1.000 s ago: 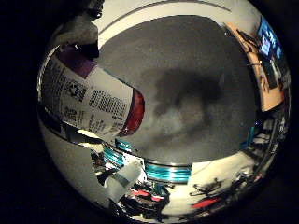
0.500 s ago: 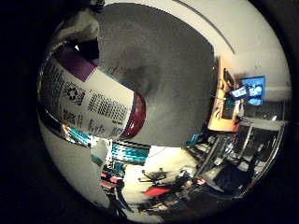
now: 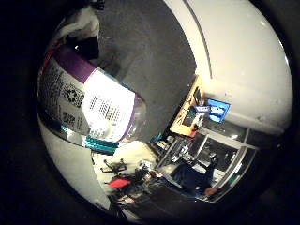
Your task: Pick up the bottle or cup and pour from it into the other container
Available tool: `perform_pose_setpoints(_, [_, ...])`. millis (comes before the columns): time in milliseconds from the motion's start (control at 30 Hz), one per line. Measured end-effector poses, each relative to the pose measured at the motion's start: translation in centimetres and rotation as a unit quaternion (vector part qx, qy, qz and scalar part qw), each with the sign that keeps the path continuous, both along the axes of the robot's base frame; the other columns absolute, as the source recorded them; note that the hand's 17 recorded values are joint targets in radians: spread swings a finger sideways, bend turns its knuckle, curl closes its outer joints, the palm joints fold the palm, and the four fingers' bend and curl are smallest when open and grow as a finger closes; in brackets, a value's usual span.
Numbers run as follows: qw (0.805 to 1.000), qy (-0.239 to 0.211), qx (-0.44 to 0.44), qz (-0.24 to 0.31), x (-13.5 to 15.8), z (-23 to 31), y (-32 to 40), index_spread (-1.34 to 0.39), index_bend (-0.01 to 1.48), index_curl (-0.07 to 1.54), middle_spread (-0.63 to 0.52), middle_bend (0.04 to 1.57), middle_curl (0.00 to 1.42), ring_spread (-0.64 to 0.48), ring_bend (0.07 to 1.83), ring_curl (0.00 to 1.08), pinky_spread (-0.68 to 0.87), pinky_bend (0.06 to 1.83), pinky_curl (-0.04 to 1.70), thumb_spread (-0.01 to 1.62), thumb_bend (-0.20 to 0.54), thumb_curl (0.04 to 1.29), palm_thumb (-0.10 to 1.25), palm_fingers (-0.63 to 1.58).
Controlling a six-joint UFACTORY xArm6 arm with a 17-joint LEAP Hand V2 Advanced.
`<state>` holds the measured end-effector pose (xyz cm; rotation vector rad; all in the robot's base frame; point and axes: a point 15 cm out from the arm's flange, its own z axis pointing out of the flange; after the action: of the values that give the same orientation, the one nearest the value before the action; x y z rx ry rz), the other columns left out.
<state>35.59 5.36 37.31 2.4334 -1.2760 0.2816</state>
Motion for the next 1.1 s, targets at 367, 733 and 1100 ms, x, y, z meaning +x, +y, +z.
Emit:
perform_pose_setpoints(367, [0.985, 0.043, -0.156, 0.052, 0.8, -3.4, 4.7, -0.17, 1.23, 0.8, -0.14, 1.38, 0.81, -0.22, 1.36, 0.8, -0.21, 1.27, 1.02, 0.4, -0.02, 1.0, 1.09, 1.12])
perform_pose_setpoints(733, [0.964, 0.023, -0.259, 0.056, 4.0, -1.9, 7.9, -0.18, 1.23, 0.8, -0.14, 1.37, 0.82, -0.23, 1.35, 0.81, -0.21, 1.28, 1.03, 0.43, -0.019, 1.0, 1.07, 1.12])
perform_pose_setpoints(1100, [0.952, 0.024, -0.296, 0.072, 4.4, -4.5, 10.1, -0.18, 1.22, 0.8, -0.14, 1.36, 0.83, -0.23, 1.35, 0.82, -0.21, 1.28, 1.03, 0.47, -0.021, 0.99, 1.07, 1.12])
